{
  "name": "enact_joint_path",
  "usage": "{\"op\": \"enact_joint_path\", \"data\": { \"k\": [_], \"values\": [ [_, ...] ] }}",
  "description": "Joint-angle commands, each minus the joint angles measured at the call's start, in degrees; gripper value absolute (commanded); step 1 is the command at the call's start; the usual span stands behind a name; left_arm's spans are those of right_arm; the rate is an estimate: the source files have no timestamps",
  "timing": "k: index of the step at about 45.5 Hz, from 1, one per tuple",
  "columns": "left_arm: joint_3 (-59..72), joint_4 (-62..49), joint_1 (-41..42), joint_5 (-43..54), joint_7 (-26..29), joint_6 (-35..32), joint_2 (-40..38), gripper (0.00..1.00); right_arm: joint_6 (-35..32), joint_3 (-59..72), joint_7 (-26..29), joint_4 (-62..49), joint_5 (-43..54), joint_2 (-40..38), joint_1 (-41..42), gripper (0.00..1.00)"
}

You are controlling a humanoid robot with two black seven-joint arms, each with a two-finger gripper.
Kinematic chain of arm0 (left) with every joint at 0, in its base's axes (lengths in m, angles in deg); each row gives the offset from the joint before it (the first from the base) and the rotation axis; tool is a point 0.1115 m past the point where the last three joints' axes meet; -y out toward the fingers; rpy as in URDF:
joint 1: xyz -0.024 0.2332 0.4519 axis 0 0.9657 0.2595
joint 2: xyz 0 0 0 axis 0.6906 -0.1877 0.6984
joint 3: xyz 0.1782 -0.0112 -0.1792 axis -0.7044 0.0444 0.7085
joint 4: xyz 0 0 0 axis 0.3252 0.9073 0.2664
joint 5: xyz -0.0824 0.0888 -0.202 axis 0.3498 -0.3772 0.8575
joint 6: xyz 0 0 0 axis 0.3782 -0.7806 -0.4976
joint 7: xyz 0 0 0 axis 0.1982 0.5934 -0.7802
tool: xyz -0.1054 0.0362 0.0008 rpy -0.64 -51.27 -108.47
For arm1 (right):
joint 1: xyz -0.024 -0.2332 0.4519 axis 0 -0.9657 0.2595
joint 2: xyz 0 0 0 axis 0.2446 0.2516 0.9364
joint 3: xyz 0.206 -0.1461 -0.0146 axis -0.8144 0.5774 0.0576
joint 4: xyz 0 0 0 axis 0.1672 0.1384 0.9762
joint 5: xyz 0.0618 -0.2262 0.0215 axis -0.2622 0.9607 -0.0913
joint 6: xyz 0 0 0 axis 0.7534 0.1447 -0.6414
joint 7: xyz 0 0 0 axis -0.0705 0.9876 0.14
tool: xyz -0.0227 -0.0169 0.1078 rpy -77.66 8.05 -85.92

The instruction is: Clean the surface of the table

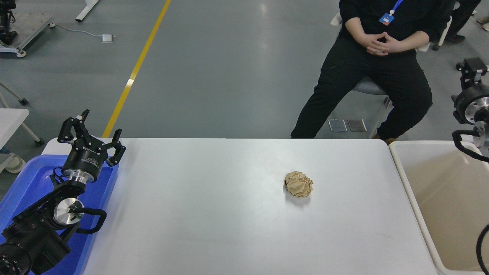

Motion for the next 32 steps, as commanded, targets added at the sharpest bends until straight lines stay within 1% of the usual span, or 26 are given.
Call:
{"op": "enact_joint_path", "data": {
  "k": [1, 4, 10, 15, 23, 32],
  "values": [
    [0.0, 0.0, 0.0, 0.0, 0.0, 0.0, 0.0, 1.0, -0.1, -11.3, -0.4, 14.5, -0.2, -1.7, 0.7, 0.99],
    [0.1, 0.0, 0.0, 0.0, 0.0, 0.0, 0.1, 1.0, -0.2, -12.2, -0.5, 16.4, 0.0, -1.2, 0.1, 0.99],
    [0.0, 0.0, 0.0, 0.0, 0.0, 0.0, 0.0, 1.0, -0.2, -13.7, -1.1, 16.6, 0.3, 0.6, -2.5, 0.99],
    [0.1, 0.0, 0.0, 0.0, 0.0, 0.0, 0.0, 1.0, -1.3, -16.6, -5.5, 16.7, 0.9, 2.5, -7.1, 0.99],
    [0.1, 0.0, 0.0, 0.0, 0.0, 0.0, 0.0, 1.0, -6.1, -17.5, -14.1, 17.0, 2.2, 4.6, -14.8, 0.99],
    [0.0, -0.1, 0.0, 0.0, 0.0, 0.0, 0.0, 1.0, -6.8, -17.5, -19.2, 16.9, 3.5, 7.5, -21.6, 0.99]
  ]
}}
